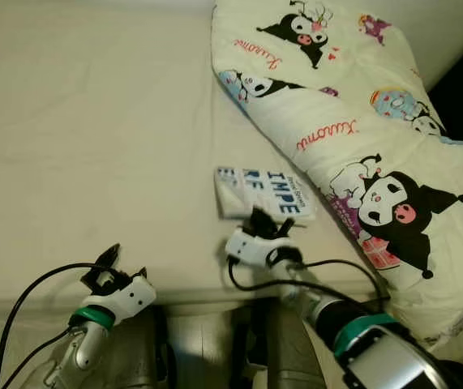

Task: Clean up the room

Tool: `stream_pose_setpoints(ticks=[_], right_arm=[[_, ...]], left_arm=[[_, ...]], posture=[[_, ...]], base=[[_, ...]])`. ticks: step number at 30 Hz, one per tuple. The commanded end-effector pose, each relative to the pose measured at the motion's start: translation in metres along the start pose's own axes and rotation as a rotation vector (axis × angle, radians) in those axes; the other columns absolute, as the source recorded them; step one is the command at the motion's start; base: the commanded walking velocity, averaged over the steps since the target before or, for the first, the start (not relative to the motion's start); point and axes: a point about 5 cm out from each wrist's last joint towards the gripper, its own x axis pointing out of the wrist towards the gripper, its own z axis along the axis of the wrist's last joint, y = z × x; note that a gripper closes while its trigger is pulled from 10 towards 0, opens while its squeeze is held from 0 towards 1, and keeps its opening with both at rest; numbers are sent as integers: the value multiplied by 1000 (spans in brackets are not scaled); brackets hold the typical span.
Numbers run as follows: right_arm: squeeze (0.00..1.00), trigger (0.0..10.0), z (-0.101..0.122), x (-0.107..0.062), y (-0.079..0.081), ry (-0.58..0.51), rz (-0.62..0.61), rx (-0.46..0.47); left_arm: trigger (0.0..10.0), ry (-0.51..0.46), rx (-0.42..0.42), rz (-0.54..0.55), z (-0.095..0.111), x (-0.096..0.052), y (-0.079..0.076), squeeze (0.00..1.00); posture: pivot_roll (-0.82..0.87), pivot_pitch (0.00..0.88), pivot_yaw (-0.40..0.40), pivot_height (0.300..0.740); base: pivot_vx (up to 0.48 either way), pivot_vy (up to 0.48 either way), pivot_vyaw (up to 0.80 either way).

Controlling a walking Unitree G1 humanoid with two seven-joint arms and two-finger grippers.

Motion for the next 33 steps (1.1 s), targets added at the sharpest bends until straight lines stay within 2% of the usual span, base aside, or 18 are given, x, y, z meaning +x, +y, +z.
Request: stream_pose_setpoints(ticks=[1, 9, 10, 11, 13, 14, 15, 16, 17, 20, 22, 23, 24, 26, 28, 30, 32, 33], right_arm=[[0, 0, -5, -9, 4, 5, 4, 67], [0, 0, -13, -18, 1, 22, -25, 168], [0, 0, -12, -18, -4, 28, -44, 267], [0, 0, -12, -18, -4, 28, -44, 267], [0, 0, -5, -17, -10, 14, -38, 486], [0, 0, -4, -18, -12, 6, -37, 539], [0, 0, -4, -18, -12, 6, -37, 539], [0, 7137, 3, -20, -14, -44, -1, 638], [0, 10000, 11, -23, -18, -106, 36, 717], [0, 10000, 30, -30, -30, -244, 110, 869], [0, 10000, 37, -30, -40, -285, 127, 951], [0, 10000, 37, -30, -40, -285, 127, 951], [0, 10000, 44, -29, -53, -322, 126, 1036], [0, 10000, 46, -28, -57, -336, 124, 1068], [0, 10000, 51, -26, -67, -376, 152, 1151], [0, 10000, 56, -27, -67, -404, 238, 1239], [0, 10000, 55, -28, -62, -396, 297, 1304], [0, 10000, 55, -28, -62, -396, 297, 1304]], left_arm=[[10000, 0, -19, -38, 1, -8, -9, 0], [10000, -2, -33, -34, 4, -6, -12, 0], [10000, 6, -44, -22, 4, -3, -11, 0], [10000, 6, -44, -22, 4, -3, -11, 0], [10000, 36, -81, 15, 2, 1, -6, 0], [10000, 44, -90, 24, 2, 2, -4, 0], [10000, 44, -90, 24, 2, 2, -4, 0], [10000, 47, -99, 37, 2, 5, 2, 0], [10000, 37, -102, 44, 3, 7, 8, 0], [10000, -12, -138, 5, 10, 14, 21, 0], [10000, -9, -245, 22, 15, 23, 34, 0], [10000, -9, -245, 22, 15, 23, 34, 0], [10000, -17, -334, 66, 22, 34, 52, 0], [10000, -23, -361, 86, 25, 38, 59, 0], [10000, -53, -406, 112, 33, 48, 71, 0], [10000, -92, -552, 53, 48, 57, 80, 0], [10000, -130, -752, -47, 60, 59, 81, 0], [10000, -130, -752, -47, 60, 59, 81, 0]], posture=[[87, 197, -62, 616], [81, 156, -56, 616], [76, 136, -52, 616], [76, 136, -52, 616], [71, 122, -50, 616], [71, 122, -50, 616], [71, 122, -50, 616], [69, 113, -47, 616], [71, 116, -44, 616], [70, 119, -40, 616], [70, 119, -40, 616], [70, 119, -40, 616], [70, 119, -40, 616], [70, 119, -40, 616], [59, 117, -36, 616], [54, 116, -36, 616], [54, 116, -36, 616], [54, 116, -36, 616]], base=[[0, 0, 0], [0, 0, 0], [0, 0, 0], [0, 0, 0], [0, 0, 0], [0, 0, 0], [0, 0, 0], [0, 0, 0], [0, 0, 0], [0, 0, 0], [0, 0, 0], [0, 0, 0], [0, 0, 0], [0, 0, 0], [0, 0, 0], [0, 0, 0], [0, 0, 0], [0, 0, 0]])
